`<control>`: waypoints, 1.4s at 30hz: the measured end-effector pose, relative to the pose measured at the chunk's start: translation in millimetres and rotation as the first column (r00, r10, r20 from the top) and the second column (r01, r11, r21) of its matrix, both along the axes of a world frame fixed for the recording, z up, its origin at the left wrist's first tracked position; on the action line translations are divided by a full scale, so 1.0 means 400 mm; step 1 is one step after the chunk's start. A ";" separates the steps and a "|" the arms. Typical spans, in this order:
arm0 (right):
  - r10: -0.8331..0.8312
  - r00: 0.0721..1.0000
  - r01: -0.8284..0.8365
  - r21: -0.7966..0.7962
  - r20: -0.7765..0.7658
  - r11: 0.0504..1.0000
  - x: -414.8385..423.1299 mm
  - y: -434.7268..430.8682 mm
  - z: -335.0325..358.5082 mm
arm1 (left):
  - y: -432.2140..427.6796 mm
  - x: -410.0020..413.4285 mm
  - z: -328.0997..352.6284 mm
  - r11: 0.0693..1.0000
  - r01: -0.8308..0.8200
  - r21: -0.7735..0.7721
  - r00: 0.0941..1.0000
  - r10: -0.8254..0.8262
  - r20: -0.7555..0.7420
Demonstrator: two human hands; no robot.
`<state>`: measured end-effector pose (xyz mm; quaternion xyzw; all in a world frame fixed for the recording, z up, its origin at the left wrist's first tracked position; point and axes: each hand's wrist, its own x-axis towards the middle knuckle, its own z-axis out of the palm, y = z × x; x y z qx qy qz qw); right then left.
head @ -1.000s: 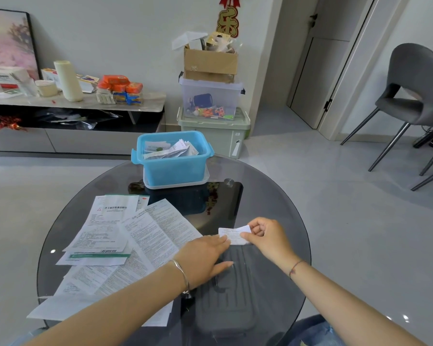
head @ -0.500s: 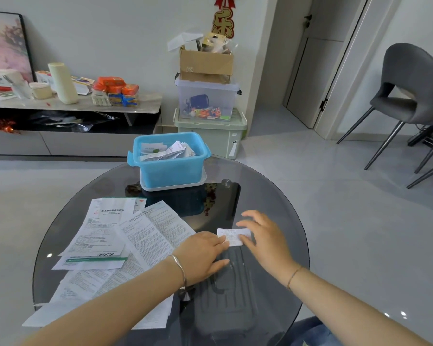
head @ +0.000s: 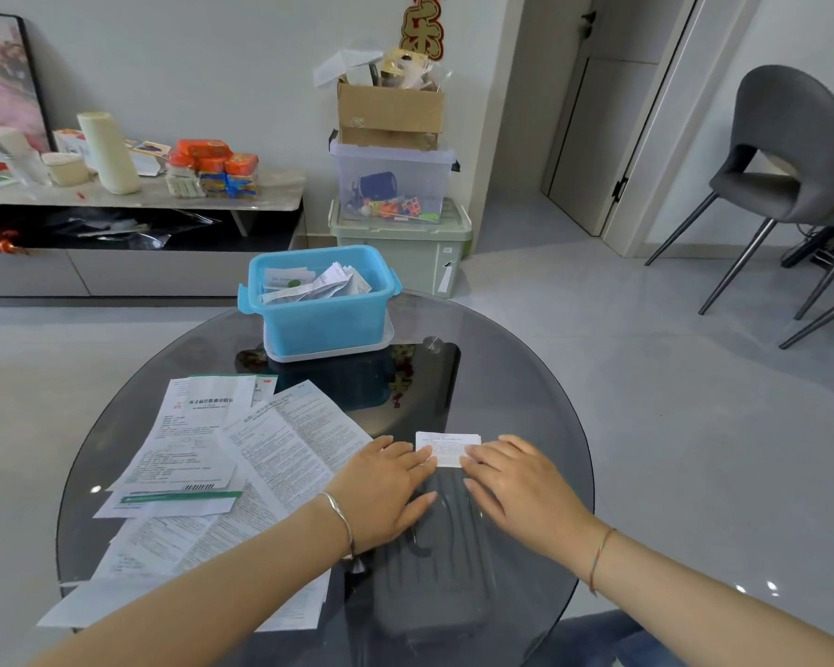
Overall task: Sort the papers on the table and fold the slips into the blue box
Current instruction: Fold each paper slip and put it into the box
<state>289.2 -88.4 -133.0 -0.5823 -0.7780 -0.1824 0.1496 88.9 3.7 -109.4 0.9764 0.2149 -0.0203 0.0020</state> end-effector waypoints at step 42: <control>-0.262 0.171 -0.050 -0.274 -0.950 0.960 -0.098 0.071 0.135 | 0.013 -0.015 0.102 0.411 -0.008 -0.912 0.459 0.811 0.362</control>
